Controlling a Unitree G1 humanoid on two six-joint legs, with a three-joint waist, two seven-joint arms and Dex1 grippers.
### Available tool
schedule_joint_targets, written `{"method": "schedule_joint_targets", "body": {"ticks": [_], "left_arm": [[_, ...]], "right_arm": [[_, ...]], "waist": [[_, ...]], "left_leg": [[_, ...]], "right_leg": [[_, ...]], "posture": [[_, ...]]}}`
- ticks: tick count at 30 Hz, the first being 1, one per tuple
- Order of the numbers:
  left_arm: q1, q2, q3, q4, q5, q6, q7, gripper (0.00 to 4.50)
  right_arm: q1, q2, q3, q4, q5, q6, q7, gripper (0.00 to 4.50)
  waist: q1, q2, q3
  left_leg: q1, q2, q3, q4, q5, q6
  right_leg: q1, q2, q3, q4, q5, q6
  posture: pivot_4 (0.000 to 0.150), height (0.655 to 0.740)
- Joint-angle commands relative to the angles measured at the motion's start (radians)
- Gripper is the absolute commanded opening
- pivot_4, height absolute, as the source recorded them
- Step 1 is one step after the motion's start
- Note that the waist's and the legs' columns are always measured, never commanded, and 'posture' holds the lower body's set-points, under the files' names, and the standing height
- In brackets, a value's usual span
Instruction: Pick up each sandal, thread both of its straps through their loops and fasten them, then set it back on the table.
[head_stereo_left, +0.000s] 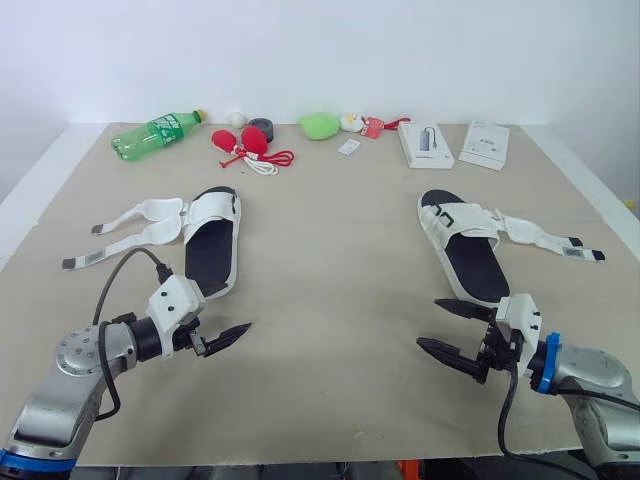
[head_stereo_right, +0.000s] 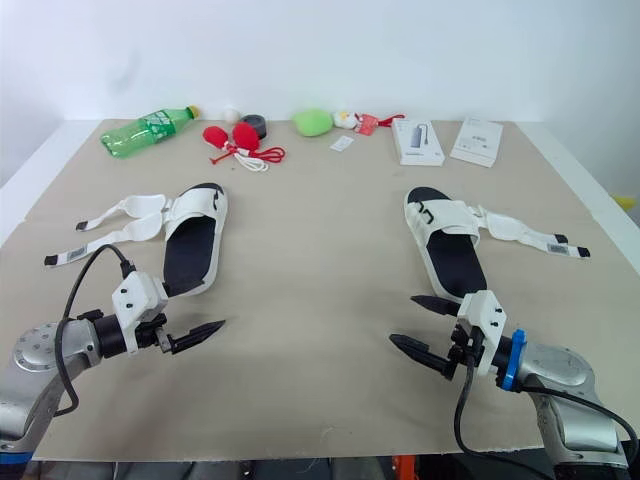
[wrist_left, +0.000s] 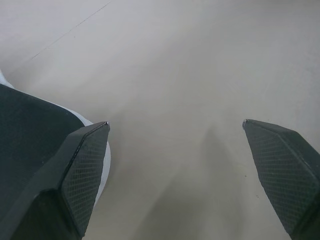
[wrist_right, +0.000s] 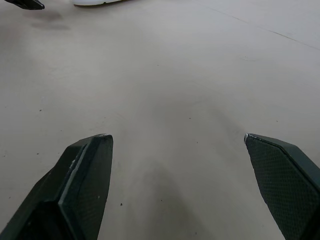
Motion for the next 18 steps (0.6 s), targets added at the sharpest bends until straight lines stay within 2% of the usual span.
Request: {"method": "schedule_joint_targets", "body": {"ticks": [1,4,18], "left_arm": [[-0.005,0.004,0.003,-0.015,0.001,-0.029,-0.006,4.40],[-0.022,-0.006,-0.005,-0.007,0.001,-0.037,-0.005,4.40],[-0.073,-0.007,-0.058,0.014,0.002,-0.055,-0.042,4.40]], "right_arm": [[-0.004,-0.005,-0.040,-0.025,0.035,0.019,-0.013,4.50],[-0.013,0.002,-0.047,-0.052,0.065,0.070,-0.050,4.50],[-0.007,0.027,-0.072,-0.054,0.075,0.068,-0.121,4.50]], "waist": [[0.000,0.000,0.000],[0.000,0.000,0.000],[0.000,0.000,0.000]], "left_leg": [[0.000,0.000,0.000,0.000,0.000,0.000],[0.000,0.000,0.000,0.000,0.000,0.000],[0.000,0.000,0.000,0.000,0.000,0.000]], "right_leg": [[0.000,0.000,0.000,0.000,0.000,0.000],[0.000,0.000,0.000,0.000,0.000,0.000],[0.000,0.000,0.000,0.000,0.000,0.000]], "posture": [[0.150,0.7400],[0.150,0.7400],[0.150,0.7400]]}}
